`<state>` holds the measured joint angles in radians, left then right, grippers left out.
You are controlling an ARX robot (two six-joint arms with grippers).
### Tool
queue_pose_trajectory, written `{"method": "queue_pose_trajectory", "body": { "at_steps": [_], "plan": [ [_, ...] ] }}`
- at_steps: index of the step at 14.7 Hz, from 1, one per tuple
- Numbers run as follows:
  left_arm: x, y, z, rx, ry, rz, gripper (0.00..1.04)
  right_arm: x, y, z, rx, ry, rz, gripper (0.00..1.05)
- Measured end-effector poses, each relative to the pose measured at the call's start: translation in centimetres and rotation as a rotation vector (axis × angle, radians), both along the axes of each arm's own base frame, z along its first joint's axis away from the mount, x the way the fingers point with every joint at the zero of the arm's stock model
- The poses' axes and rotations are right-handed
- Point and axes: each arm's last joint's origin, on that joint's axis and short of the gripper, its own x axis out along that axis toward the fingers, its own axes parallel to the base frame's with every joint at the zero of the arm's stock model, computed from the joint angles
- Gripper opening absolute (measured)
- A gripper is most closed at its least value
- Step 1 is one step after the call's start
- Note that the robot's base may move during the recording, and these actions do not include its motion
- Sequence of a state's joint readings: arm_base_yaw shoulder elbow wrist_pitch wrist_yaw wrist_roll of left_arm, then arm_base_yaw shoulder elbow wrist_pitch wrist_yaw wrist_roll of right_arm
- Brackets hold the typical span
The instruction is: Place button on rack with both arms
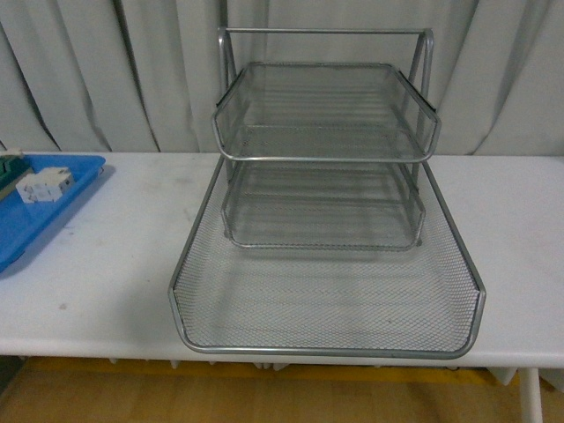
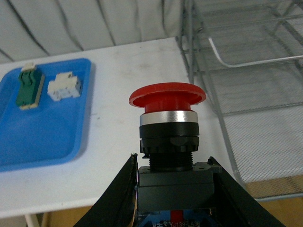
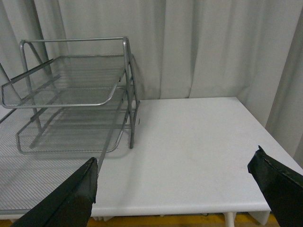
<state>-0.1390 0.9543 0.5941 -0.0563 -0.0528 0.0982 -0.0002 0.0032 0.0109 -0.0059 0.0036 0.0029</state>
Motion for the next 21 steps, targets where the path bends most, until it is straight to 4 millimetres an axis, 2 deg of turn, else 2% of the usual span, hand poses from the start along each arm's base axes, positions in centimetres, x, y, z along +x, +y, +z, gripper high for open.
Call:
{"method": "queue_pose_trajectory", "body": {
  "at_steps": [1, 2, 3, 5, 6, 9, 10, 11, 16, 17, 18, 19, 20, 21],
  "plan": [
    [3.1, -3.7, -0.5, 0.035, -0.007, -0.168, 0.36, 0.0, 0.0, 0.0, 0.000, -0.001, 0.002, 0.98],
    [8.2, -11.4, -2.6, 0.066, 0.077, -0.423, 0.36, 0.0, 0.0, 0.0, 0.000, -0.002, 0.002, 0.98],
    [12.4, -15.8, -6.7, 0.143, 0.186, -0.498, 0.36, 0.0, 0.0, 0.0, 0.000, -0.002, 0.002, 0.98],
    [14.8, -17.2, -9.2, 0.175, 0.255, -0.486, 0.36, 0.0, 0.0, 0.0, 0.000, -0.002, 0.002, 0.98],
    [15.8, -17.7, -9.8, 0.185, 0.265, -0.477, 0.36, 0.0, 0.0, 0.0, 0.000, -0.002, 0.002, 0.98],
    [17.3, -18.1, -11.9, 0.215, 0.325, -0.436, 0.36, 0.0, 0.0, 0.0, 0.000, -0.002, 0.002, 0.98],
    [17.3, -18.0, -12.2, 0.204, 0.343, -0.427, 0.41, 0.0, 0.0, 0.0, 0.000, -0.002, 0.002, 0.98],
    [17.3, -17.8, -12.2, 0.190, 0.341, -0.422, 0.49, 0.0, 0.0, 0.0, 0.000, -0.002, 0.002, 0.98],
    [16.3, -17.0, -10.9, 0.144, 0.319, -0.415, 0.67, 0.0, 0.0, 0.0, 0.000, -0.002, 0.002, 0.98],
    [15.5, -16.3, -9.9, 0.120, 0.308, -0.420, 0.74, 0.0, 0.0, 0.0, 0.000, -0.002, 0.002, 0.98],
    [13.6, -15.2, -7.7, 0.063, 0.266, -0.433, 0.87, 0.0, 0.0, 0.0, 0.000, -0.002, 0.002, 0.98],
    [10.6, -13.0, -4.5, -0.040, 0.181, -0.474, 1.00, 0.0, 0.0, 0.0, 0.000, -0.002, 0.002, 0.98],
    [7.5, -10.2, -2.1, -0.111, 0.030, -0.441, 0.97, 0.0, 0.0, 0.0, 0.000, -0.002, 0.002, 0.98],
    [5.4, -8.5, -1.2, -0.125, -0.177, -0.297, 0.92, 0.0, 0.0, 0.0, 0.000, -0.002, 0.001, 0.98]
  ]
}}
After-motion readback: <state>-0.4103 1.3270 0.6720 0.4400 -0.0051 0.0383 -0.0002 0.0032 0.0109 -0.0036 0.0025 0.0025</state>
